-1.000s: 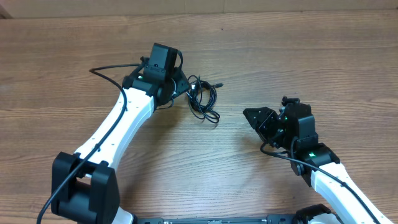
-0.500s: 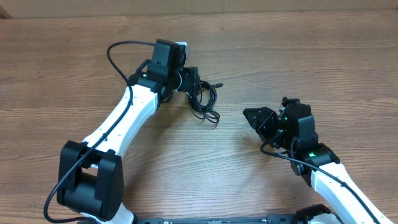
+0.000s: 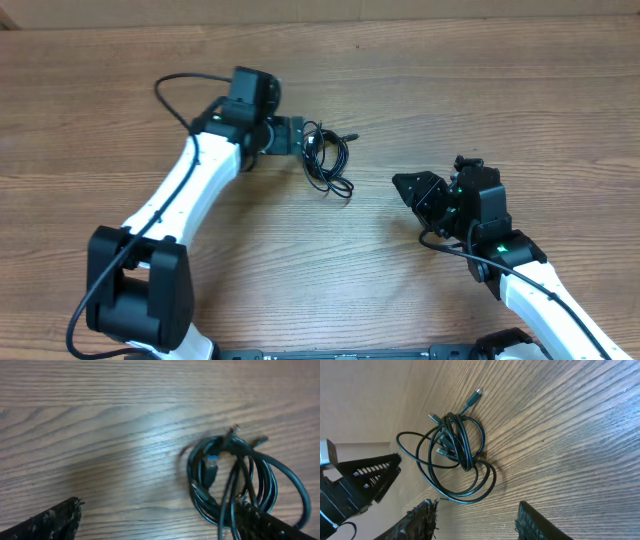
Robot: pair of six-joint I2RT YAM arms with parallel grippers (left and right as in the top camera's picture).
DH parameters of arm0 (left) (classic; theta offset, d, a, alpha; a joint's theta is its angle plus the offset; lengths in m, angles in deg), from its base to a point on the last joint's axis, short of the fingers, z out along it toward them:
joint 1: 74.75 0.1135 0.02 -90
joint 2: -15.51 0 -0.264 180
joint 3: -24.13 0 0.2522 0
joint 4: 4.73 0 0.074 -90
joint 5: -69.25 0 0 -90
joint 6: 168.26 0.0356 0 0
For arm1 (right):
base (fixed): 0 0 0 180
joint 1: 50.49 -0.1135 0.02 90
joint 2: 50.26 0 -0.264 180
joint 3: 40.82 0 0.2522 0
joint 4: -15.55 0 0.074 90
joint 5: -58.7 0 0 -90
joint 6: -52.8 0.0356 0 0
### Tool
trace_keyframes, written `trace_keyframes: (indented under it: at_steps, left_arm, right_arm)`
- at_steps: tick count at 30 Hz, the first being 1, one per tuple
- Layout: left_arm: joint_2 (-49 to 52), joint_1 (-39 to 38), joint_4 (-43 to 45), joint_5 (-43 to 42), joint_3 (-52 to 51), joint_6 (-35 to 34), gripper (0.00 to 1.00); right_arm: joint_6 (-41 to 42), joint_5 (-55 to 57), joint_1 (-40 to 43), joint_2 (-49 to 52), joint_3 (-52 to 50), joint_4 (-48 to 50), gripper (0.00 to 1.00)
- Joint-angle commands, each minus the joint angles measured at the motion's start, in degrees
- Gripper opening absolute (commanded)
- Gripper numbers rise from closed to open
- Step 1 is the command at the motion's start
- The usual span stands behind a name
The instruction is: Untangle cables
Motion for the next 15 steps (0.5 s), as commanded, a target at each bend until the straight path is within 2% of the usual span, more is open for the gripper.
trace_keyframes:
  at_steps: [1, 4, 7, 10, 13, 15]
  left_arm:
    - [0.5, 0.94, 1.22, -5.99, -1.25, -3.93, 0.95]
    - [1.88, 0.42, 3.02, -8.22, -2.38, -3.87, 0.93]
    - [4.61, -0.31, 4.81, -10.08, -2.43, -3.85, 0.94]
    - [7.5, -0.66, 6.4, -11.63, -2.4, -3.89, 0.94]
    - [8.76, -0.48, 6.75, -11.63, -2.4, -3.93, 0.94]
    - [8.81, -0.22, 7.04, -11.67, -2.36, -3.96, 0.94]
  right_arm:
    - [-0.48, 1.18, -0.28, -0.57, -0.31, 0.09, 0.51]
    - [-0.68, 0.87, -0.28, -0.57, -0.31, 0.13, 0.42]
    - [-5.66, 0.44, -0.26, -0.59, 0.22, 1.01, 0.44]
    - [-8.94, -2.23, -0.28, -0.57, 2.45, 0.96, 0.56]
    - [-19.98, -3.13, -0.63, -0.13, 5.25, -0.63, 0.7]
    - [-24.5, -3.02, -1.27, 0.98, 6.49, -0.37, 0.73]
